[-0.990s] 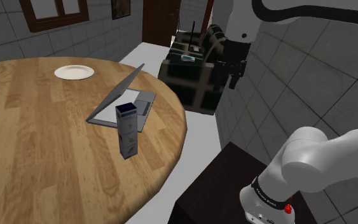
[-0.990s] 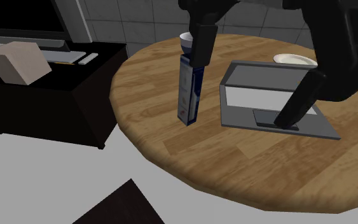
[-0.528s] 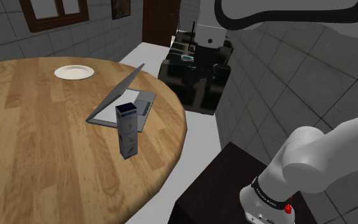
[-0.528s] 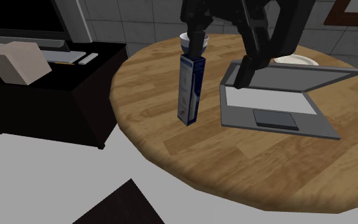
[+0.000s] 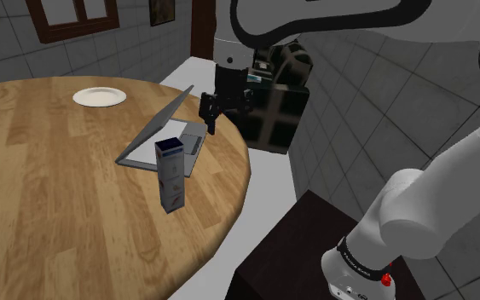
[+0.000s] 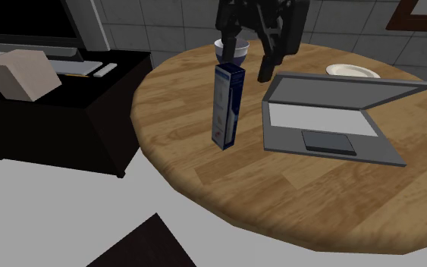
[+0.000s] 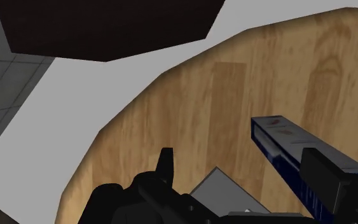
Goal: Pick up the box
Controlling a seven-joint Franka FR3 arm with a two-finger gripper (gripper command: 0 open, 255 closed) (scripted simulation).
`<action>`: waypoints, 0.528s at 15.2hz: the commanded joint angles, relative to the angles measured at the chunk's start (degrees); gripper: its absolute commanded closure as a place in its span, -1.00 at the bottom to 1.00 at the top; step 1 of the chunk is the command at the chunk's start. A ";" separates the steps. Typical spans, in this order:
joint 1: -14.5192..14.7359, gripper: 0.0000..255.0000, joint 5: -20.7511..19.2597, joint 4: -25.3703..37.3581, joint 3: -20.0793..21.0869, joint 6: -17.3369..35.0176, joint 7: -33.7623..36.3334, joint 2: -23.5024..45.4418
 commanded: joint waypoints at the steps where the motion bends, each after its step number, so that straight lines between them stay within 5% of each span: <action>1: 0.51 -1.00 -0.66 3.53 1.29 0.96 2.13 4.40; 8: 3.21 -1.00 -4.86 18.06 4.19 1.81 9.04 20.06</action>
